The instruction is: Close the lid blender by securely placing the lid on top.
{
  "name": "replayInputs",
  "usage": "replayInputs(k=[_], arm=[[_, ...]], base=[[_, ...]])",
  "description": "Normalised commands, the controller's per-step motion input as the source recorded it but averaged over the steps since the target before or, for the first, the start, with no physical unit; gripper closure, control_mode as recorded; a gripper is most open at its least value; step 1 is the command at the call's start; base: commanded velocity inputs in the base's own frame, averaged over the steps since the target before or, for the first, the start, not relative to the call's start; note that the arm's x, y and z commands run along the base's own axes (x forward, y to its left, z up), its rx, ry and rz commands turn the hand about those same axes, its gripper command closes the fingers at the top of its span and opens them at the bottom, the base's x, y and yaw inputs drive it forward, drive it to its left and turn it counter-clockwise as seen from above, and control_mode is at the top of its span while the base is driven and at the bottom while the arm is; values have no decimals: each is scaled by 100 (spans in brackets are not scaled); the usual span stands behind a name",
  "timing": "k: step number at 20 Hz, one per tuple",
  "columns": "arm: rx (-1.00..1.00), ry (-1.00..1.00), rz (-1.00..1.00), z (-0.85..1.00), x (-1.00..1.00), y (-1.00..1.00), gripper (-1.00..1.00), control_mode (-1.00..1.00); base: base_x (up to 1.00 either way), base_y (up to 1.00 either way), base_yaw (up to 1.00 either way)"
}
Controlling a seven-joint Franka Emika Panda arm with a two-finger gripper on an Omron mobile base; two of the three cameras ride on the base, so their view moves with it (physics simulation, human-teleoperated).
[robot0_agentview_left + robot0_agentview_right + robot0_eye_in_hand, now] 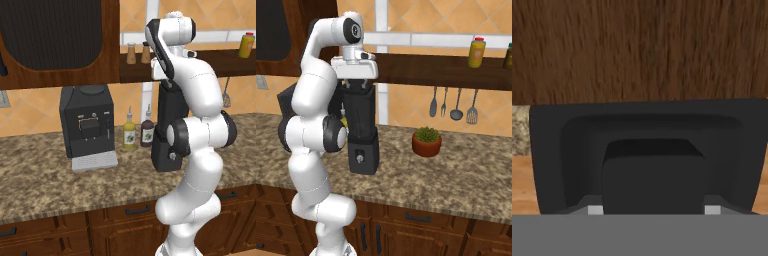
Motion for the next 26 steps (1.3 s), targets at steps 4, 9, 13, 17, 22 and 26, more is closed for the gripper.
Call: replayInputs(k=[4, 9, 13, 17, 22, 26], arm=[[0, 0, 0, -32, 24, -7, 100, -100], [0, 0, 0, -41, 32, -14, 100, -100], [0, 0, 0, -46, 42, -17, 100, -100], [0, -2, 0, -47, 50, -21, 100, -100], [0, -6, -1, -39, 61, -15, 100, -100], [0, -7, -4, -34, 64, -10, 100, -100]], base=[[0, 0, 0], [0, 0, 0], [0, 0, 0], [0, 0, 0], [0, 0, 0], [0, 0, 0]])
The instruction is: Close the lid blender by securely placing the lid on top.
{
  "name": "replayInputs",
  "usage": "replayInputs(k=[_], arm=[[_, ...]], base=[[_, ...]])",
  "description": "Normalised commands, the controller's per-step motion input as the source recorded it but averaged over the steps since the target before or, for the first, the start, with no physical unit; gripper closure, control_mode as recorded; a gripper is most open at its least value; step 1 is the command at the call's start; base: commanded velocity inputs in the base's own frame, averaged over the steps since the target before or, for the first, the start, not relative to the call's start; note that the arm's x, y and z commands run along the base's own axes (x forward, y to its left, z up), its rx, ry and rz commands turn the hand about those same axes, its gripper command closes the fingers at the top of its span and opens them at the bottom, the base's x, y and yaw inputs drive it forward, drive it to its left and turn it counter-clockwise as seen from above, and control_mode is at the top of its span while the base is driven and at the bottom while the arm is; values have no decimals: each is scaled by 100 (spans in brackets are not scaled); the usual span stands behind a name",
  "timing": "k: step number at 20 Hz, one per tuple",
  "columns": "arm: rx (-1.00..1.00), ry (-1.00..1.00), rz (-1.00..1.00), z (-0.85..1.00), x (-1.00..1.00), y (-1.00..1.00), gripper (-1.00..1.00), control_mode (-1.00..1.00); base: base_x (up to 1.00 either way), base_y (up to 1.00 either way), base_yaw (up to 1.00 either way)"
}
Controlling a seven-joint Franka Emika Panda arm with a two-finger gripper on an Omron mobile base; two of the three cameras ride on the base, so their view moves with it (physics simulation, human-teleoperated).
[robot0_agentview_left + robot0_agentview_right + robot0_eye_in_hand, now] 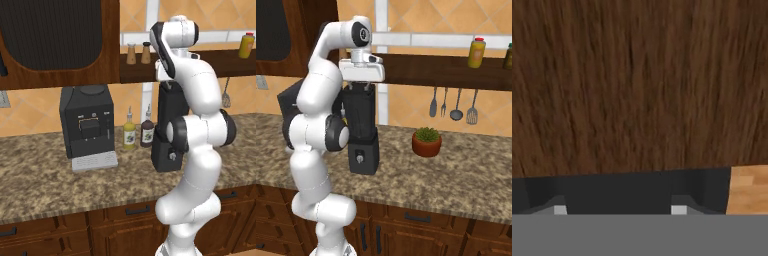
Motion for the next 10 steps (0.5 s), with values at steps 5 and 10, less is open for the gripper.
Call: replayInputs(k=[5, 10], arm=[[0, -7, -5, -32, 52, -2, 100, -100], [0, 0, -5, -61, 6, -1, 100, -100]], base=[[0, 0, 0], [0, 0, 0]])
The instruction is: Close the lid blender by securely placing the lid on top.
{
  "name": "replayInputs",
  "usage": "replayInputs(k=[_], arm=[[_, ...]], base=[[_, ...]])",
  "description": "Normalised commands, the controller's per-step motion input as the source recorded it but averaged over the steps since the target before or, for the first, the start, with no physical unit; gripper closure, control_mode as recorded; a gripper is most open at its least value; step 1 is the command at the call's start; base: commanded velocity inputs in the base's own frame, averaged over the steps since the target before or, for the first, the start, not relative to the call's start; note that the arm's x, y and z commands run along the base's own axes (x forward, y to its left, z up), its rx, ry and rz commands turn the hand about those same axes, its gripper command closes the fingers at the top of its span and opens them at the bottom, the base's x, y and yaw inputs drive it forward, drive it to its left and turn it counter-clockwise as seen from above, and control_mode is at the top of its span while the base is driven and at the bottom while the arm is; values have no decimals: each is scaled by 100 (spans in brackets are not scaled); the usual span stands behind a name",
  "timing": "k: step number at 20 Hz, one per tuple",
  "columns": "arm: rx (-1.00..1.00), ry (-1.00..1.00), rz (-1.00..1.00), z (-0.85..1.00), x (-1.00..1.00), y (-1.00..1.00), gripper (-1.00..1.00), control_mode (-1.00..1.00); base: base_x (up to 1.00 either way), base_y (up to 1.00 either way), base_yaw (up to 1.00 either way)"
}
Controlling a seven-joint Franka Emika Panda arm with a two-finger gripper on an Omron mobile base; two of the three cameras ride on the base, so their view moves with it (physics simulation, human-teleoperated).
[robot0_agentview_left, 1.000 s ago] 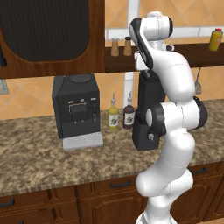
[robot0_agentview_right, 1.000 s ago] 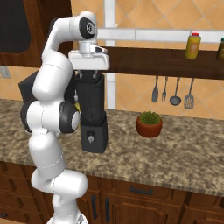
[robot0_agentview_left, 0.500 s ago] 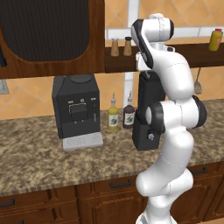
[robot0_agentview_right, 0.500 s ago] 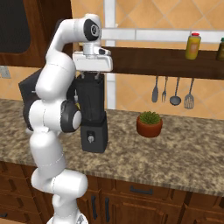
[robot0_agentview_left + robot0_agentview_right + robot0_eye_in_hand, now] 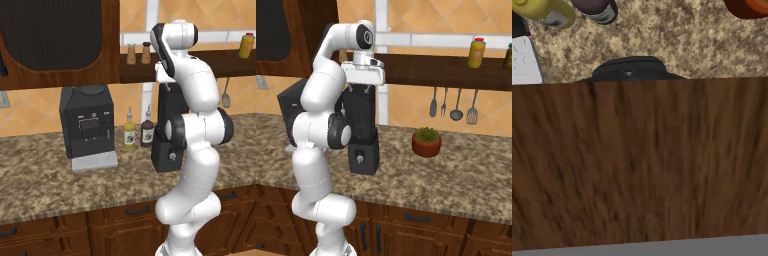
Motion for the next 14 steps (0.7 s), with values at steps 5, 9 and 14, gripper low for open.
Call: replayInputs(k=[5, 9, 14], arm=[[0, -4, -4, -76, 0, -5, 100, -100], [0, -6, -3, -58, 0, -6, 100, -100], [0, -7, -2, -41, 0, -6, 100, -100]], base=[[0, 0, 0], [0, 0, 0], [0, 0, 0]])
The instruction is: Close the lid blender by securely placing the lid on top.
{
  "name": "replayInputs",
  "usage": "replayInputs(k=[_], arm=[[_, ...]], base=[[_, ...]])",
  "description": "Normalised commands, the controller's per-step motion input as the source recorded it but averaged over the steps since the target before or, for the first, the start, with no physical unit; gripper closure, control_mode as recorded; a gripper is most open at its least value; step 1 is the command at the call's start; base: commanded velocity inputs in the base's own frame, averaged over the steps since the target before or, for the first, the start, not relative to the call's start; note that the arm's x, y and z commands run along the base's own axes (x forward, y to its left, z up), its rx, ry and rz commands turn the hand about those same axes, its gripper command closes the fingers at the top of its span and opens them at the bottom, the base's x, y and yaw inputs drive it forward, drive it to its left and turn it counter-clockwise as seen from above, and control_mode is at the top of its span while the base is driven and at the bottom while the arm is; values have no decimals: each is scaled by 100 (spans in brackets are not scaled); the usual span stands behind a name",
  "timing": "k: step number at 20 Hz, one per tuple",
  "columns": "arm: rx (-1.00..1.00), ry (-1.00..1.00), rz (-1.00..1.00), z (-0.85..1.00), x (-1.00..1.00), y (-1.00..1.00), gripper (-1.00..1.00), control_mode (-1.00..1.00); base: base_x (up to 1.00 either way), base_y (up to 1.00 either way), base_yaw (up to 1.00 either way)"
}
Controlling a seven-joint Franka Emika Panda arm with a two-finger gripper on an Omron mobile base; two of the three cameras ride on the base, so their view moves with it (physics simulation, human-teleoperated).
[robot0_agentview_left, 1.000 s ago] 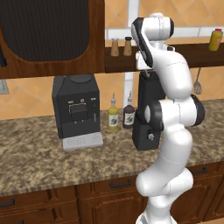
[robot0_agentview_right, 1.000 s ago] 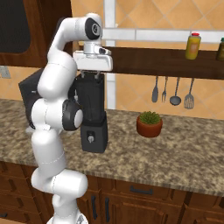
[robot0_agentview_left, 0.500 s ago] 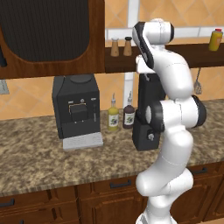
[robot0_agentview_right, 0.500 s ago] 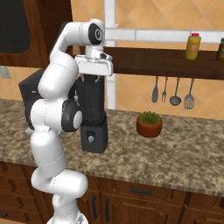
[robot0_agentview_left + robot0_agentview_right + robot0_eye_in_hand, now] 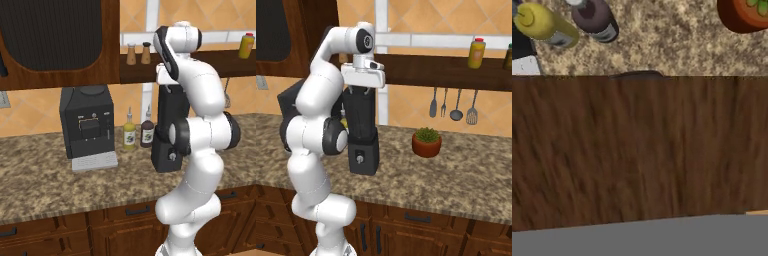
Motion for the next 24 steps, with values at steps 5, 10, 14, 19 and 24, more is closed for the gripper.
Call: replayInputs(k=[5, 10, 14, 19, 24], arm=[[0, -9, 0, -34, -7, -9, 100, -100], [0, -14, 0, -32, -26, -10, 100, -100], [0, -14, 0, -29, -33, -11, 100, -100], [0, -16, 0, -20, -27, -7, 100, -100], [0, -8, 0, -10, -7, -3, -100, -100]], base=[[0, 0, 0], [0, 0, 0], [0, 0, 0], [0, 0, 0], [0, 0, 0]])
